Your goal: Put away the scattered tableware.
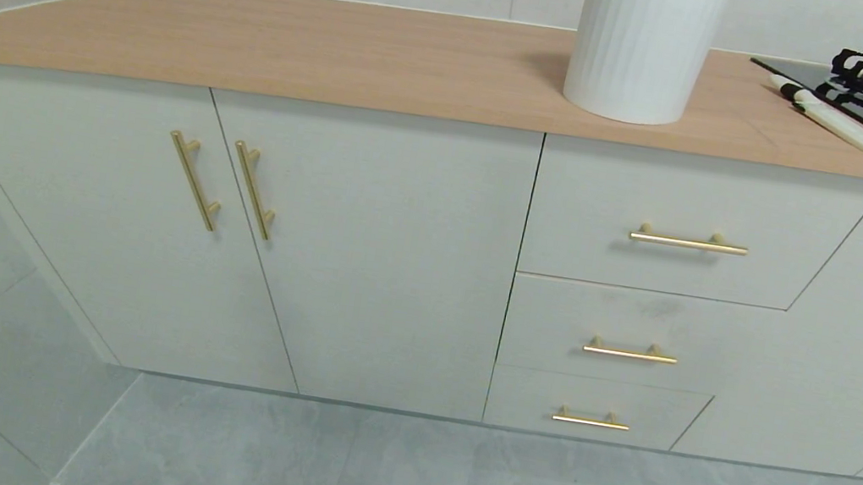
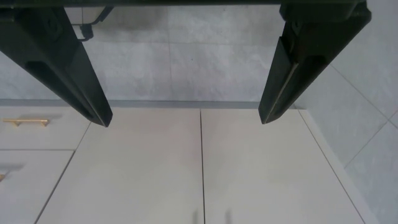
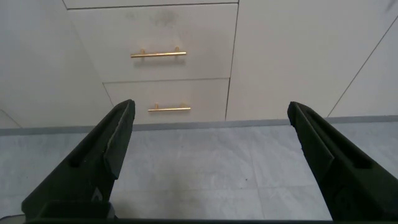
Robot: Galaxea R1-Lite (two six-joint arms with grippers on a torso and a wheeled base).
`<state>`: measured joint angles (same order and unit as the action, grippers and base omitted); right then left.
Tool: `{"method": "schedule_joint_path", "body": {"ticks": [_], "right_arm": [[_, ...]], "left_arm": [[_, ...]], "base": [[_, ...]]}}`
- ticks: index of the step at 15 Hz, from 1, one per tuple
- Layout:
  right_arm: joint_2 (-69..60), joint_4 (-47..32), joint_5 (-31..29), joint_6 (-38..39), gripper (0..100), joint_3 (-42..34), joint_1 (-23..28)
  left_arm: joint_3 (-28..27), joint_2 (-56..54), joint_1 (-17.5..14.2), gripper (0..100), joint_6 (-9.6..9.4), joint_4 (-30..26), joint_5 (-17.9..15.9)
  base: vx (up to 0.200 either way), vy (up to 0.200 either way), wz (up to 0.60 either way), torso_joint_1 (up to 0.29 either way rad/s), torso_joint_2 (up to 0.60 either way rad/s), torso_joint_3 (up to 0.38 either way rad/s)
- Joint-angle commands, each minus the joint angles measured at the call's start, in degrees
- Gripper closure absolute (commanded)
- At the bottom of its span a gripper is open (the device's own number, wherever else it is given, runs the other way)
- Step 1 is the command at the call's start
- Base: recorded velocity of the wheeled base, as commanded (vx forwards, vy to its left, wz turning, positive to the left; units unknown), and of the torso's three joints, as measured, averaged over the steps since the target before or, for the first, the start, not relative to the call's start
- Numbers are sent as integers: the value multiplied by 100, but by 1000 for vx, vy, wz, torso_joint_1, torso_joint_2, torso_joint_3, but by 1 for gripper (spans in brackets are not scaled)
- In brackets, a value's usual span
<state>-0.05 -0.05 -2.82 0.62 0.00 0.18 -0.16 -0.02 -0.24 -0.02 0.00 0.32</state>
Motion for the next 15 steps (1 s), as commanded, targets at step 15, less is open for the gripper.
{"method": "schedule_joint_path", "body": {"ticks": [15], "right_arm": [[14,-13,0,-27,0,0,-1]], "left_arm": [[-2,11,7,0,2,0,3]], "base": [[200,0,0,3,2,1]]}}
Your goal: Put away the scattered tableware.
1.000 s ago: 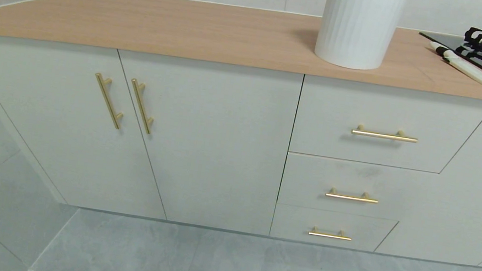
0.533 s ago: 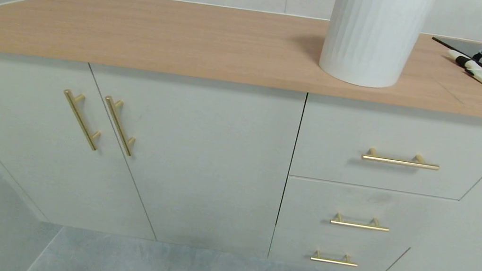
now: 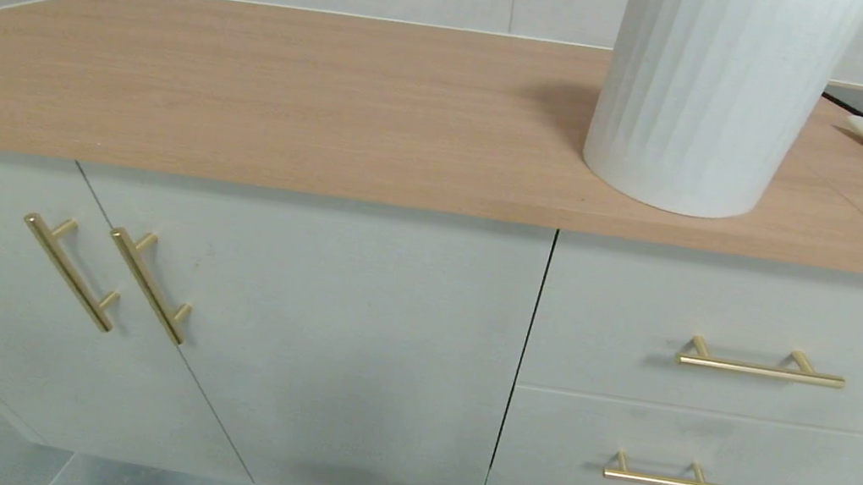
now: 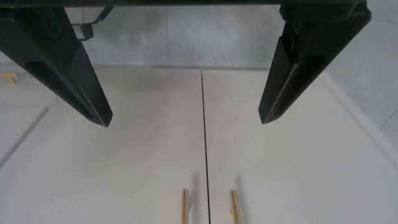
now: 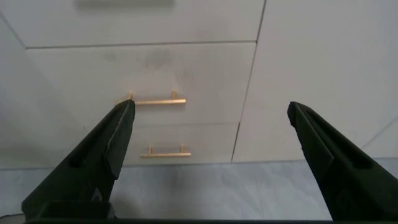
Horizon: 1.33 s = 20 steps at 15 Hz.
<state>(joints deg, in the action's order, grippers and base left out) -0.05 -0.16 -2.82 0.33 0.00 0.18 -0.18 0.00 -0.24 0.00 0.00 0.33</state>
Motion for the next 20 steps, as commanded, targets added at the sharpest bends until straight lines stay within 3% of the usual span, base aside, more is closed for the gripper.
{"method": "schedule_joint_path", "body": {"ticks": [1,16,20], "right_arm": [[14,-2,0,2,0,0,-1],[14,-2,0,11,0,0,-1],[14,-2,0,11,0,0,-1]], "left_arm": [[1,9,-2,0,0,0,2],[1,9,-2,0,0,0,2],[1,0,-2,0,0,0,2]], "base": [[200,0,0,2,7,2],[0,0,-40,0,0,0],[0,-200,0,-1,2,6]]}}
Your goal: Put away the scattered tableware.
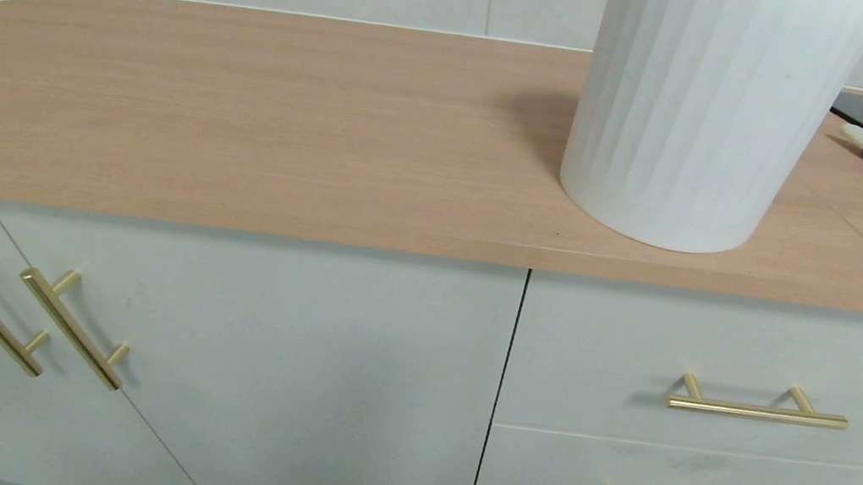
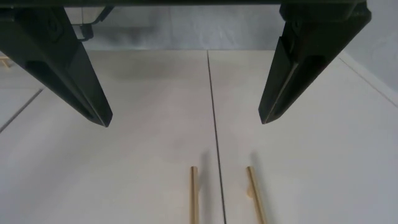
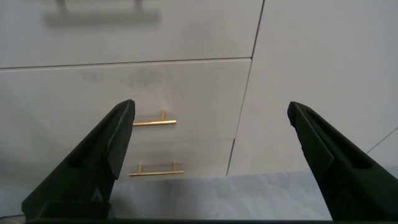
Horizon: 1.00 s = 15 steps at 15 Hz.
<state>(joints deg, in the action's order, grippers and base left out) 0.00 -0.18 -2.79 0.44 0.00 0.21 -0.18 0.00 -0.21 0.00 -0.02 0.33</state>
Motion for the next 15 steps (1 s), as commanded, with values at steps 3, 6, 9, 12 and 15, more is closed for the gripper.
{"method": "schedule_joint_path", "body": {"ticks": [3,6,9,12,15], "right_arm": [[9,1,-2,0,0,0,-3],[9,1,-2,0,0,0,-3],[9,1,-2,-9,0,0,-3],[9,1,-2,-9,0,0,-3],[9,1,-2,-18,0,0,-3]], "left_arm": [[1,0,-6,0,0,2,2],[1,0,-6,0,0,2,2],[1,0,-6,0,0,2,2],[1,0,-6,0,0,2,2],[1,0,-6,0,0,2,2]], "base": [[0,-200,0,2,4,2],[0,-200,0,1,4,1],[0,0,0,0,0,0],[0,0,0,0,0,0],[0,0,0,0,0,0]]}}
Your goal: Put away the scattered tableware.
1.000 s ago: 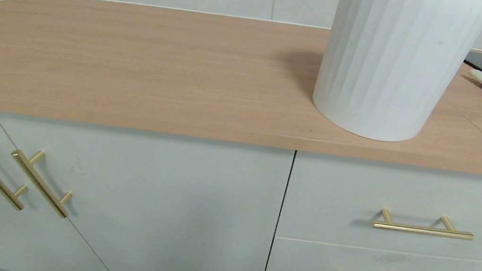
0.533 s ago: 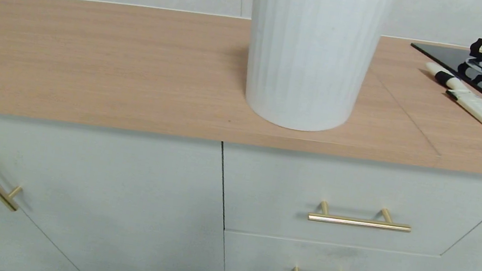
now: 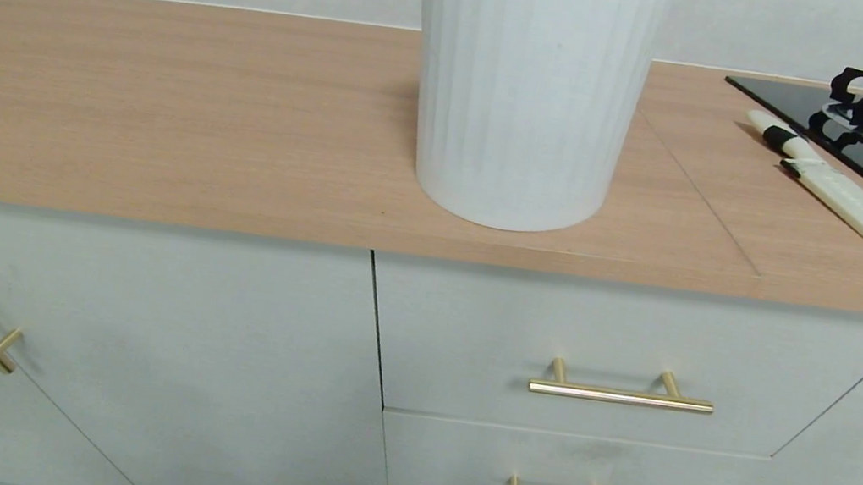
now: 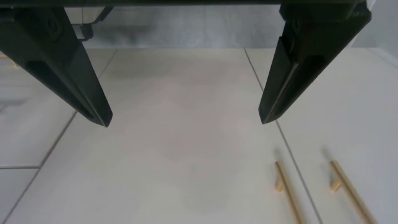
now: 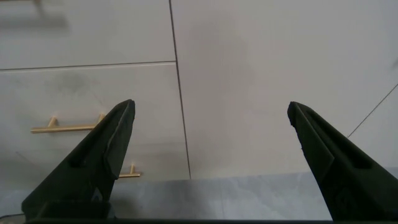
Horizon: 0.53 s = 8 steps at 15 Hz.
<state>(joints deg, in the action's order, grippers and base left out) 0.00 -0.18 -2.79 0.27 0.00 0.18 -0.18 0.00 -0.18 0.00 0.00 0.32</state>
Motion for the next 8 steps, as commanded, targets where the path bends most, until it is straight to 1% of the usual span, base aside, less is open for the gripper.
{"method": "schedule_joint_path", "body": {"ticks": [1,5,6,8], "right_arm": [[9,1,-2,0,0,0,-1],[9,1,-2,0,0,0,-1],[9,1,-2,0,0,0,-1],[9,1,-2,0,0,0,-1]], "left_arm": [[1,0,-8,0,0,0,3],[1,9,-8,0,0,0,3],[1,9,1,0,0,0,3],[1,9,-8,0,0,0,3]], "base": [[0,0,0,0,0,0],[0,0,0,0,0,0],[0,0,0,80,-227,-105],[0,0,0,132,-190,-212]]}}
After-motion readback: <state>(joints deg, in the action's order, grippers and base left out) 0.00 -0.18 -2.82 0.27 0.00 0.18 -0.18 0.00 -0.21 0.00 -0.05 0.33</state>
